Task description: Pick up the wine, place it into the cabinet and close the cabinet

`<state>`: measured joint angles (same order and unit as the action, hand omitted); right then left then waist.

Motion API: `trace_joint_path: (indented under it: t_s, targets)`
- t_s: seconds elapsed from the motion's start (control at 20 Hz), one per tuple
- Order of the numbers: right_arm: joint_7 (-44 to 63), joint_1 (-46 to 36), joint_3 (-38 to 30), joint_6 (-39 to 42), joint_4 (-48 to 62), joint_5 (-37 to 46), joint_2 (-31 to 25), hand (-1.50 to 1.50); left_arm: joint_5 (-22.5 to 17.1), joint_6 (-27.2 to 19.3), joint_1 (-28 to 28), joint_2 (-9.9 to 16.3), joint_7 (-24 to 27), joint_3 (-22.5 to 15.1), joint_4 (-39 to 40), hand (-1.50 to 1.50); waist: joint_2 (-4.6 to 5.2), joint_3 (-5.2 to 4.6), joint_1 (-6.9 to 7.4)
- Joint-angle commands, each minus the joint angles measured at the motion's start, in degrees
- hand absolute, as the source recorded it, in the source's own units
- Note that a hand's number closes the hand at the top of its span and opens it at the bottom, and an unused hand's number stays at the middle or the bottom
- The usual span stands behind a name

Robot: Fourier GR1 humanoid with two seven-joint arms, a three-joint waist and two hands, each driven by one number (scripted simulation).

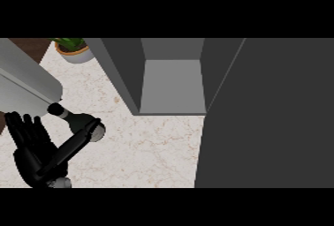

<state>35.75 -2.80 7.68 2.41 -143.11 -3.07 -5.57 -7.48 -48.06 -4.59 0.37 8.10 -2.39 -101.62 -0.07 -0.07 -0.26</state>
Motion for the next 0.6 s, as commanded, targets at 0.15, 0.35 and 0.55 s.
trace_joint_path:
  t_s: [0.15,0.35,0.55]
  targets:
    - [5.47,2.08,-5.07,1.17,-9.78,-8.02,-1.98,-1.5,-8.73,5.65,-1.57,-0.36,9.14,4.3,5.77,-1.5,-0.03,0.04,0.0]
    - [6.7,-4.12,-3.48,-0.56,-7.05,-5.52,-0.83,-1.5,-9.01,6.8,-2.17,-0.35,10.76,2.93,7.77,-1.5,-0.01,0.02,0.27]
    - [2.96,3.23,2.56,-0.26,-8.76,0.59,1.72,-1.5,-13.25,10.02,-0.82,-0.36,17.09,4.97,14.56,-1.5,-0.03,0.03,0.0]
